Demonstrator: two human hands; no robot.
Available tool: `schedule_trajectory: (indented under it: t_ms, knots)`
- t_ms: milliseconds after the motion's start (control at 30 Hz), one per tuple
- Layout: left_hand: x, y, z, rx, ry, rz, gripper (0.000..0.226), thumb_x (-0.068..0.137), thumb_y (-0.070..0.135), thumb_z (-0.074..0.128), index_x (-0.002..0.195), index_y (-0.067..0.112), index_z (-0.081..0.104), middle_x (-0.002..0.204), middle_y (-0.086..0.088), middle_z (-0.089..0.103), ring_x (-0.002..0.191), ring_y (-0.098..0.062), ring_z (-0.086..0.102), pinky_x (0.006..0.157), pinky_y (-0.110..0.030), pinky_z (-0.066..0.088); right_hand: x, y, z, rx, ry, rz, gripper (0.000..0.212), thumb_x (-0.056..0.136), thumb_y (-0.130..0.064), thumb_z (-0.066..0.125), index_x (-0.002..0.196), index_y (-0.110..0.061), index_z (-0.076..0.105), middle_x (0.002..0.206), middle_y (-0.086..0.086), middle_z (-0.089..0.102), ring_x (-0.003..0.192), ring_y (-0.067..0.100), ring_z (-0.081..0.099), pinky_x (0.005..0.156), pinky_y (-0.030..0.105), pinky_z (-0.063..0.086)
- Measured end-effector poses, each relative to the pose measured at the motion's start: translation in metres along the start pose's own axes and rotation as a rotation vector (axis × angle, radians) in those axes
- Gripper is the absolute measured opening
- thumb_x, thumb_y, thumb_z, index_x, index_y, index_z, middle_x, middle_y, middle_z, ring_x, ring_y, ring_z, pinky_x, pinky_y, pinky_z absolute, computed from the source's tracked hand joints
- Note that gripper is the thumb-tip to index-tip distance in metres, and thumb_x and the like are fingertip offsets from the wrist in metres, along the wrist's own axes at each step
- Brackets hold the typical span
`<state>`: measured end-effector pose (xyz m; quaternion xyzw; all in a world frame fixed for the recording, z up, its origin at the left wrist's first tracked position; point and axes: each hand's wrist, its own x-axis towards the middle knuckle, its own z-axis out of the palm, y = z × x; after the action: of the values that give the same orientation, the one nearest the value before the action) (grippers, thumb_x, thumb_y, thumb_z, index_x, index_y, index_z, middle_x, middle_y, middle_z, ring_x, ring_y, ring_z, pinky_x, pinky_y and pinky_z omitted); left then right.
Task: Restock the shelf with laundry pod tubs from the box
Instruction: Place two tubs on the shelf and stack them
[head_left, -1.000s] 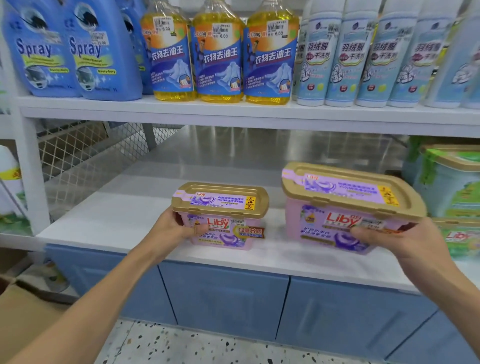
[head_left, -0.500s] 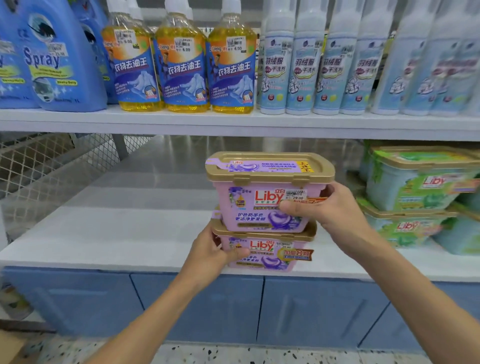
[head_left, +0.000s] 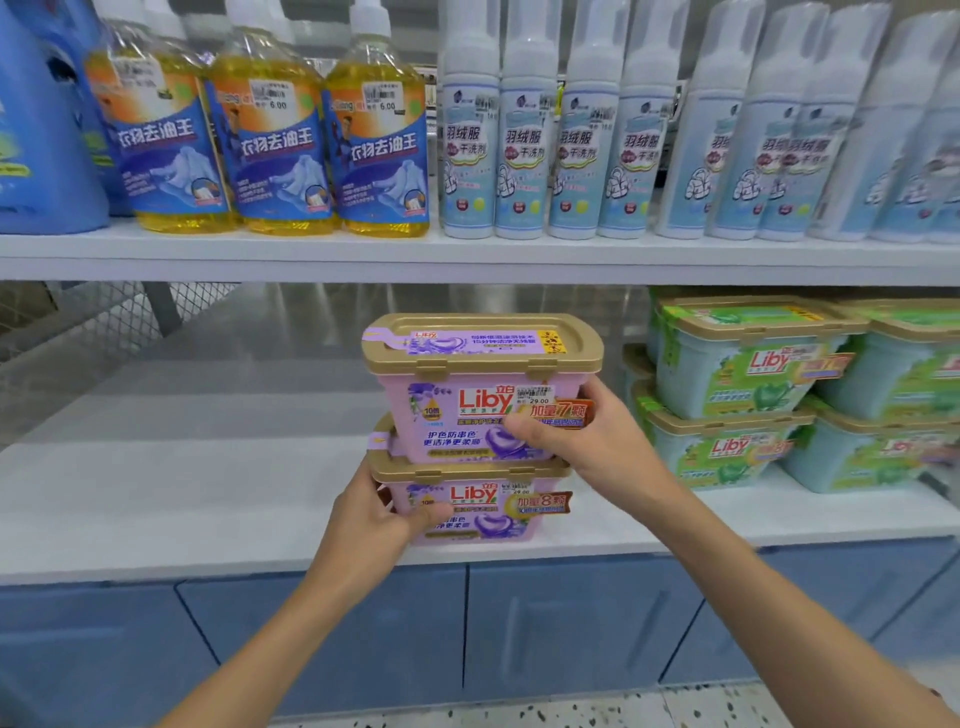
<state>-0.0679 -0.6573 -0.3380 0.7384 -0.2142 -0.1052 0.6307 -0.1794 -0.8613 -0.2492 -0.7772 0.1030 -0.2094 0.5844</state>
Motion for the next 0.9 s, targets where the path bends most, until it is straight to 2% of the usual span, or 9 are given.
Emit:
schedule_trajectory:
  t_ms: [100, 167, 267, 400, 533, 667, 767, 900]
  knots:
    - [0.003, 0.001, 0.011, -0.004, -0.001, 0.023, 0.055, 0.076, 0.01, 0.088, 0.119, 0.03, 0.061, 0.108, 0.02, 0.075, 0.103, 0.001, 0.069, 0.086, -0.027, 0.055, -0.009, 0.028, -0.005, 0.006, 0.04, 0.037, 0.075, 0.063, -0.042, 0.091, 0.127, -0.032, 0.054, 0.112, -0.019, 0.073, 0.103, -0.001, 0.069, 0.087, 0.025, 0.056]
    - [0.007, 0.003, 0.018, 0.006, -0.015, 0.029, 0.054, 0.077, 0.01, 0.087, 0.12, 0.03, 0.06, 0.108, 0.022, 0.075, 0.101, 0.004, 0.069, 0.084, -0.022, 0.054, -0.016, 0.052, -0.008, -0.001, 0.042, 0.068, 0.082, 0.062, -0.035, 0.095, 0.131, -0.032, 0.051, 0.118, -0.016, 0.071, 0.109, 0.002, 0.067, 0.092, 0.029, 0.056]
    - [0.015, 0.009, 0.034, 0.033, -0.052, 0.031, 0.055, 0.078, 0.01, 0.086, 0.121, 0.03, 0.059, 0.109, 0.019, 0.076, 0.101, 0.003, 0.069, 0.085, -0.025, 0.056, -0.023, 0.082, -0.009, -0.041, 0.091, 0.081, 0.065, 0.072, -0.029, 0.089, 0.127, -0.03, 0.055, 0.116, -0.011, 0.072, 0.107, 0.005, 0.068, 0.095, 0.035, 0.055]
    - [0.023, 0.013, 0.06, 0.029, -0.063, 0.057, 0.056, 0.08, 0.012, 0.085, 0.126, 0.028, 0.057, 0.112, 0.016, 0.074, 0.098, 0.008, 0.069, 0.071, -0.011, 0.055, -0.017, 0.093, -0.017, -0.046, 0.205, 0.061, 0.044, 0.084, -0.023, 0.08, 0.123, -0.028, 0.058, 0.108, -0.016, 0.074, 0.095, -0.005, 0.069, 0.084, 0.02, 0.053]
    - [0.038, 0.013, 0.076, 0.019, -0.047, 0.072, 0.057, 0.082, 0.012, 0.084, 0.127, 0.031, 0.056, 0.112, 0.019, 0.073, 0.095, 0.011, 0.068, 0.067, -0.009, 0.055, 0.003, 0.103, -0.027, -0.061, 0.223, 0.065, 0.047, 0.085, -0.031, 0.079, 0.127, -0.03, 0.057, 0.115, -0.015, 0.073, 0.106, 0.006, 0.069, 0.097, 0.041, 0.054]
    - [0.056, 0.011, 0.083, 0.024, -0.067, 0.079, 0.056, 0.084, 0.01, 0.082, 0.128, 0.03, 0.054, 0.113, 0.02, 0.07, 0.093, 0.016, 0.066, 0.065, -0.005, 0.052, 0.02, 0.111, -0.028, -0.069, 0.259, 0.076, 0.046, 0.086, -0.03, 0.077, 0.127, -0.029, 0.057, 0.117, -0.014, 0.072, 0.107, 0.006, 0.068, 0.098, 0.041, 0.054]
    - [0.07, 0.008, 0.086, 0.018, -0.061, 0.074, 0.057, 0.084, 0.01, 0.081, 0.129, 0.031, 0.054, 0.115, 0.019, 0.07, 0.096, 0.014, 0.066, 0.071, -0.01, 0.055, 0.034, 0.116, -0.028, -0.087, 0.263, 0.085, 0.045, 0.088, -0.029, 0.075, 0.128, -0.026, 0.056, 0.117, -0.012, 0.072, 0.105, 0.006, 0.069, 0.097, 0.038, 0.055]
    - [0.092, 0.003, 0.091, 0.002, -0.033, 0.069, 0.059, 0.083, 0.01, 0.083, 0.13, 0.03, 0.054, 0.118, 0.017, 0.071, 0.106, 0.001, 0.068, 0.092, -0.032, 0.057, 0.056, 0.118, -0.029, -0.067, 0.281, 0.097, 0.046, 0.089, -0.023, 0.074, 0.131, -0.021, 0.056, 0.119, -0.007, 0.071, 0.108, 0.012, 0.068, 0.086, 0.023, 0.052]
